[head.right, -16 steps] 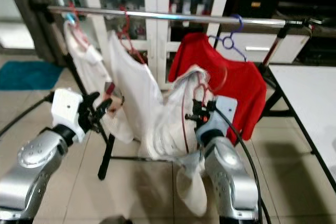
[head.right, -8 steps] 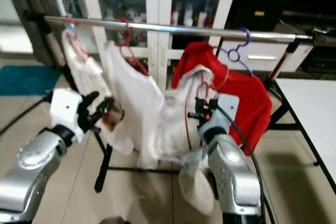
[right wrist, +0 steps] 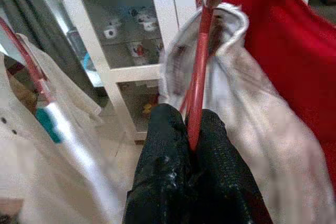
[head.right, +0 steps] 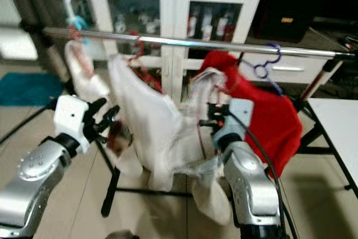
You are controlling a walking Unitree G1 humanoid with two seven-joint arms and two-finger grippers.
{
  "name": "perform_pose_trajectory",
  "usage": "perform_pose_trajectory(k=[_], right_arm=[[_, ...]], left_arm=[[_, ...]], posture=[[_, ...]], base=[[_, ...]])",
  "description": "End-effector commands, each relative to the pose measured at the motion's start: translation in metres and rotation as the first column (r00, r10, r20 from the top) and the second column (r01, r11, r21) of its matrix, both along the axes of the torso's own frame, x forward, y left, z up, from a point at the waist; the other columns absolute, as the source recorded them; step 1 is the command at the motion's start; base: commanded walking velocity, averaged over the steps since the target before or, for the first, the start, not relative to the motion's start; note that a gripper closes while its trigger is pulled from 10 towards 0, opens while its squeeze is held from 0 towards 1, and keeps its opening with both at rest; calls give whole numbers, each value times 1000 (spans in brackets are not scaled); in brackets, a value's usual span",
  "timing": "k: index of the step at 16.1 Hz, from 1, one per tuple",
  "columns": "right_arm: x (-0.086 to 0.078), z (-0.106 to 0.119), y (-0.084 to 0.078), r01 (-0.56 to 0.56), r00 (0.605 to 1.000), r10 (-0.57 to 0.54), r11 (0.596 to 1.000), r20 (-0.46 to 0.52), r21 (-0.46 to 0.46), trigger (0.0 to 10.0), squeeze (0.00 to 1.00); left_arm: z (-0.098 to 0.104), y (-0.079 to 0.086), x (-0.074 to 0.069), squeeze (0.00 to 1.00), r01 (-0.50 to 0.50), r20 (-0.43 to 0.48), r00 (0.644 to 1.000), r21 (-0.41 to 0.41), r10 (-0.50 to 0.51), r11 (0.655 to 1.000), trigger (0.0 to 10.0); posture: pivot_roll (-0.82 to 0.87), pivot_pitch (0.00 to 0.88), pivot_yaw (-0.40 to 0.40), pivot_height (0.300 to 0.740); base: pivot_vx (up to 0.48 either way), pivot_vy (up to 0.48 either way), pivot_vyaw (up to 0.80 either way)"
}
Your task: Hang hanger
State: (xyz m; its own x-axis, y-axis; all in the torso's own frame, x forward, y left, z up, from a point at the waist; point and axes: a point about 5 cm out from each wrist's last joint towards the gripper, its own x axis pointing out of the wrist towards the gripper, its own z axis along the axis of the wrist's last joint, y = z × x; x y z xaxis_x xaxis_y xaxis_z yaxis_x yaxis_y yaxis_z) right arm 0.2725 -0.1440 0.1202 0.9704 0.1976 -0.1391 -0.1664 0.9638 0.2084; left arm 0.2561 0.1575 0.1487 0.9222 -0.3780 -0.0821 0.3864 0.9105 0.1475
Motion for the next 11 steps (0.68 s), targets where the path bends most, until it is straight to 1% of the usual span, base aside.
perform_pose_trajectory(k=[1, 2, 3, 4, 6, 7, 9, 11], right_arm=[[2, 21, -3, -2, 994, 4, 1000, 113, -15, 10000, 0], [1, 22, -4, 18, 993, -23, 999, 118, 38, 10000, 0], [1, 22, -6, 34, 991, -44, 996, 123, 82, 10000, 0], [1, 23, -7, 35, 990, -45, 996, 133, 79, 10000, 0], [1, 27, -10, 41, 986, -53, 996, 159, 80, 10000, 0], [2, 30, -12, 46, 981, -61, 995, 183, 86, 10000, 0], [4, 37, -14, 54, 972, -76, 993, 222, 104, 10000, 0], [6, 40, -15, 58, 966, -83, 993, 244, 105, 10000, 0]], left_arm=[[2, -7, -1, 0, 36, 6, 999, 0, -36, 999, 10000], [3, -9, -1, 0, 48, 11, 999, 9, -48, 999, 10000], [4, -11, -2, 0, 66, 13, 998, 3, -66, 998, 10000], [5, -13, -3, 0, 88, 10, 996, -9, -88, 996, 10000], [7, -16, -5, 0, 141, 7, 990, 20, -141, 990, 10000], [8, -19, -8, 0, 190, 11, 982, 31, -190, 981, 10000], [12, -23, -11, 0, 252, 26, 967, 29, -253, 967, 10000], [12, -25, -13, 0, 286, 22, 958, 21, -286, 958, 10000]], posture=[[98, 47, -25, 740], [98, 47, -25, 740], [99, 48, -27, 740], [97, 48, -29, 740], [97, 49, -32, 740], [96, 49, -34, 740], [96, 46, -38, 740], [96, 43, -42, 740]], base=[[360, 0, 800], [345, 0, 0], [0, 0, 0], [0, 0, 0], [0, 0, 0], [0, 0, 0], [0, 0, 0], [0, 0, 0]])
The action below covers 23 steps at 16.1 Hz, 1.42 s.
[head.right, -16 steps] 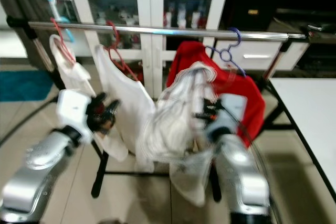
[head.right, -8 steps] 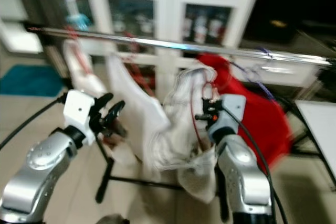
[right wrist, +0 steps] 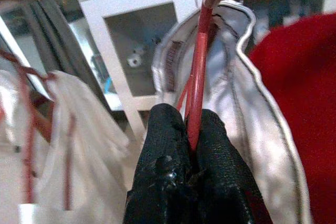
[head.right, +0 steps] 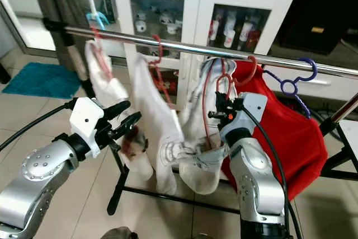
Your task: Hang hanger
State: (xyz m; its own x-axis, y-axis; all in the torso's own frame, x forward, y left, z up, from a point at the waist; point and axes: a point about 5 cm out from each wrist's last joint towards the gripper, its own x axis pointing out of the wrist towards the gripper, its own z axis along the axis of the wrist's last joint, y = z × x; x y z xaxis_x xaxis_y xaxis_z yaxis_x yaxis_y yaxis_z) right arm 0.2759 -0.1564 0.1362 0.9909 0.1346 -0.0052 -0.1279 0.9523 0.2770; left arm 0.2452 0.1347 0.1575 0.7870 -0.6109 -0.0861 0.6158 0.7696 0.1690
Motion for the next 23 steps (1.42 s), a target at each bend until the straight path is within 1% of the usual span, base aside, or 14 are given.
perform_pose_trajectory(k=[1, 2, 3, 4, 5, 6, 9, 10, 11, 12, 14, 17, 19, 23], right_arm=[[4, 25, -2, 3, 991, -3, 1000, 131, 3, 10000, 0], [8, 26, -2, -8, 992, 9, 1000, 122, -12, 10000, 0], [14, 26, -1, -23, 994, 29, 998, 105, -53, 10000, 0], [28, 26, 2, -46, 998, 49, 994, 31, -95, 10000, 0], [35, 26, 3, -65, 998, 64, 991, -8, -119, 10000, 0], [39, 26, 4, -77, 997, 74, 989, -28, -130, 10000, 0], [64, 30, 7, -112, 991, 98, 981, -92, -161, 10000, 0], [71, 32, 7, -110, 990, 92, 978, -108, -175, 10000, 0], [76, 31, 6, -102, 986, 76, 979, -152, -177, 10000, 0], [79, 29, 5, -99, 979, 65, 981, -194, -169, 10000, 0], [83, 27, 2, -92, 972, 50, 980, -229, -175, 10000, 0], [85, 19, -3, -93, 945, 30, 979, -325, -180, 10000, 0], [83, 15, -3, -107, 935, 38, 978, -353, -178, 10000, 0], [77, 11, -5, -118, 930, 46, 977, -364, -178, 10000, 0]], left_arm=[[4, -2, -2, 0, 33, 14, 999, -1, -33, 999, 10000], [4, -3, -2, 0, 59, 12, 998, 2, -59, 998, 10000], [5, -4, -2, 0, 86, 6, 996, -1, -86, 996, 10000], [7, -5, -2, 0, 137, -2, 991, 6, -137, 991, 10000], [7, -6, -1, 0, 162, -5, 987, 14, -162, 987, 10000], [8, -6, -1, 0, 176, -7, 984, 16, -176, 984, 10000], [11, -7, -2, 0, 232, -16, 973, 38, -232, 972, 10000], [11, -7, -3, 0, 243, -20, 970, 44, -242, 969, 10000], [11, -7, -4, 0, 254, -27, 967, 50, -253, 966, 10000], [11, -7, -5, 0, 262, -32, 965, 50, -260, 964, 10000], [11, -7, -5, 0, 270, -36, 963, 52, -268, 961, 10000], [11, -7, -6, 0, 289, -49, 957, 58, -286, 956, 10000], [10, -8, -6, 0, 296, -52, 955, 61, -293, 953, 10000], [9, -8, -7, 0, 302, -59, 953, 65, -299, 951, 10000]], posture=[[95, 40, -44, 740], [95, 39, -45, 740], [93, 37, -43, 740], [89, 33, -41, 740], [89, 32, -40, 740], [89, 32, -39, 740], [97, 29, -41, 740], [98, 29, -42, 740], [100, 28, -44, 740], [101, 28, -45, 740], [98, 27, -46, 740], [92, 24, -46, 740], [92, 24, -46, 740], [91, 14, -46, 740]], base=[[0, 0, 0], [0, 0, 0], [0, 0, 0], [0, 0, 0], [0, 0, 0], [0, 0, 0], [0, 0, 0], [0, 0, 0], [0, 0, 0], [0, 0, 0], [0, 0, 0], [0, 0, 0], [0, 0, 0], [0, 0, 0]])
